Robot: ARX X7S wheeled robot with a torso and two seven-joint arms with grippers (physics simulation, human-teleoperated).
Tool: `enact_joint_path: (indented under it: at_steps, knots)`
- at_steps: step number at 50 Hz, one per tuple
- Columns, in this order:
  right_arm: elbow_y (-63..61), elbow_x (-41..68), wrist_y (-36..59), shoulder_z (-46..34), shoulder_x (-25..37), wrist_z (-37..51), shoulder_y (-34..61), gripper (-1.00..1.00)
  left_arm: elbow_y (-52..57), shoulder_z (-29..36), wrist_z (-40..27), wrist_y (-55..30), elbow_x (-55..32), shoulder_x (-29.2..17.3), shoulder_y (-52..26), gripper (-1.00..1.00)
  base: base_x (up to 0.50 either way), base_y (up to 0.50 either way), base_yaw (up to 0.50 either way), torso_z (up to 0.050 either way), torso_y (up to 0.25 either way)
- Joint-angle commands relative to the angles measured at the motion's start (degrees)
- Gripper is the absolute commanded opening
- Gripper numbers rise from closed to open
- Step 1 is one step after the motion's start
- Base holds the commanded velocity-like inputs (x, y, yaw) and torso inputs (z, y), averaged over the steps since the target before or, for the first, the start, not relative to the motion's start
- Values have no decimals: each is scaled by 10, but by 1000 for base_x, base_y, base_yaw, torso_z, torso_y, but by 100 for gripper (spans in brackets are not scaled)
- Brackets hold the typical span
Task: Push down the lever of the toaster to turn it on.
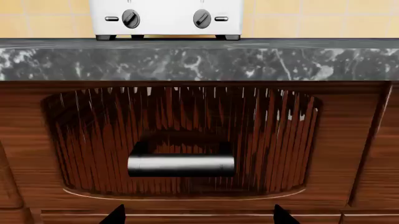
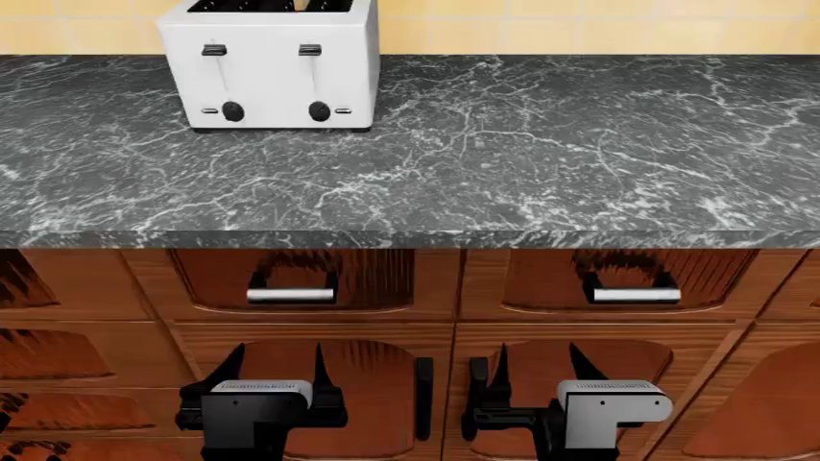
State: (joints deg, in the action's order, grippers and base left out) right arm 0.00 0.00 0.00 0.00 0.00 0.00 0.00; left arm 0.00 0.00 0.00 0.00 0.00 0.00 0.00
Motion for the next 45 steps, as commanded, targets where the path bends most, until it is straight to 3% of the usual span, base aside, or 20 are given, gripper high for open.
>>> enact_joint_path:
  at_steps: [1,11,13,15,17,19,21,23,24,25,27,28,29,30,32,33,45]
  knots:
    - [2,7,-1,-11,9,14,2,100,-1,9,-12,-4,-10,-9,-3,100,0,0,0,0,0]
    - [13,28,7,-35,25,30,6,100,-5,30,-42,-8,-13,-26,-6,100,0,0,0,0,0]
    - [-1,19,33,-39,27,42,9,100,20,29,-56,-43,-12,-26,-7,100,0,0,0,0,0]
    - [-92,22,161,-35,28,58,16,100,118,25,-69,-144,-17,-25,-4,100,0,0,0,0,0]
    - [-258,62,333,-18,38,56,39,100,289,26,-59,-314,-45,-42,-12,100,0,0,0,0,0]
    - [-415,93,505,1,56,60,120,100,461,20,-62,-486,-64,-58,-91,100,0,0,0,0,0]
    - [-537,129,676,24,73,53,243,100,597,-6,-53,-657,-94,-59,-244,100,0,0,0,0,0]
    - [-585,204,848,71,79,58,354,100,595,-82,-196,-829,-266,-121,-337,100,0,0,0,0,0]
    - [-559,290,900,112,118,144,382,100,535,-126,-282,-900,-352,-176,-396,100,0,0,0,0,0]
    - [-513,376,900,149,167,230,423,100,473,-40,-368,-814,-438,-262,-435,100,0,0,0,0,0]
    - [-444,548,893,139,227,401,498,100,467,132,-540,-642,-610,-434,-545,100,0,0,0,0,0]
    - [-426,634,880,125,246,487,520,100,465,188,-626,-556,-696,-472,-565,100,0,0,0,0,0]
    - [-415,719,868,115,259,573,533,100,458,191,-712,-527,-782,-473,-589,100,0,0,0,0,0]
    - [-405,805,857,107,269,657,544,100,455,192,-729,-527,-868,-479,-610,100,0,0,0,0,0]
    - [-394,977,840,95,283,679,559,100,448,196,-743,-528,-1040,-481,-640,100,0,0,0,0,0]
    - [-391,1052,834,88,290,688,565,100,444,198,-747,-528,-1080,-481,-652,100,0,0,0,0,0]
    - [-378,1106,798,48,324,725,606,100,422,200,-751,-537,-1107,-495,-698,100,0,0,0,0,0]
